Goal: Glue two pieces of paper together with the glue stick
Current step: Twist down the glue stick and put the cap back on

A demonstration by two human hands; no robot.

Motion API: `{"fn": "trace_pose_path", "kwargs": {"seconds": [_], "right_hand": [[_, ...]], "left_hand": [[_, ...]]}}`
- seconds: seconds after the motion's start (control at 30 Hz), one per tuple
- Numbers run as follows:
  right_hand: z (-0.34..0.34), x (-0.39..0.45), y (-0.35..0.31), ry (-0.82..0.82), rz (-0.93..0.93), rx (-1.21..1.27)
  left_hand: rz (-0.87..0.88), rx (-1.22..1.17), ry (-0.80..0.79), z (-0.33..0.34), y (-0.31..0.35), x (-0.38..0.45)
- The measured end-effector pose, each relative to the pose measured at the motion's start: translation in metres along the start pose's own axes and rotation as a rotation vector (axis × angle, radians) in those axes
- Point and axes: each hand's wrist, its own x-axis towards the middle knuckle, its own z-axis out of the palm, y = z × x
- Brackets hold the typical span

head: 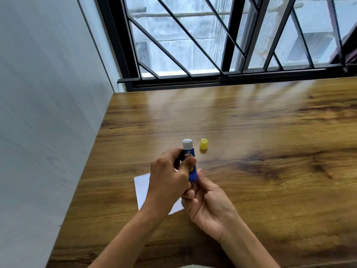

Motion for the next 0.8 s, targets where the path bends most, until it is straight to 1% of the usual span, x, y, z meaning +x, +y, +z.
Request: {"fn": "trace_pose_path", "kwargs": {"seconds": [0.23, 0.3, 0.37, 0.5, 0.57, 0.73, 0.8], "right_hand": [[-0.0047, 0.0012, -0.0011, -0.038, -0.174, -0.025], [-0.0038, 0.0018, -0.0006, -0.044, -0.155, -0.018], [-0.0015, 0.0015, 0.0004, -0.048, -0.095, 0.001], [-0.0024, 0.0013, 0.0017, -0.011, -0.008, 0.021], [-0.0035, 0.0004, 0.0011, -0.006, -0.025, 0.016], [-0.0062, 0.0005, -0.0017, -0.036, -0.162, -0.010], [-0.0065, 0.0007, -0.0022, -0.047, -0.167, -0.009]], "left_hand": [[-0.007, 0.004, -0.011, -0.0001, 0.0015, 0.0002], [-0.005, 0.007, 0.001, -0.0006, 0.0022, 0.0006], [0.003, 0.016, 0.011, -0.0003, 0.0026, 0.0003], [-0.008, 0.014, -0.006, 0.0000, 0.0008, -0.0014], [-0.009, 0.008, -0.013, 0.0002, 0.0008, -0.0028], [-0.006, 0.021, -0.005, 0.0013, 0.0035, -0.0023], [-0.003, 0.013, 0.000, 0.0009, 0.0045, -0.0020]]}}
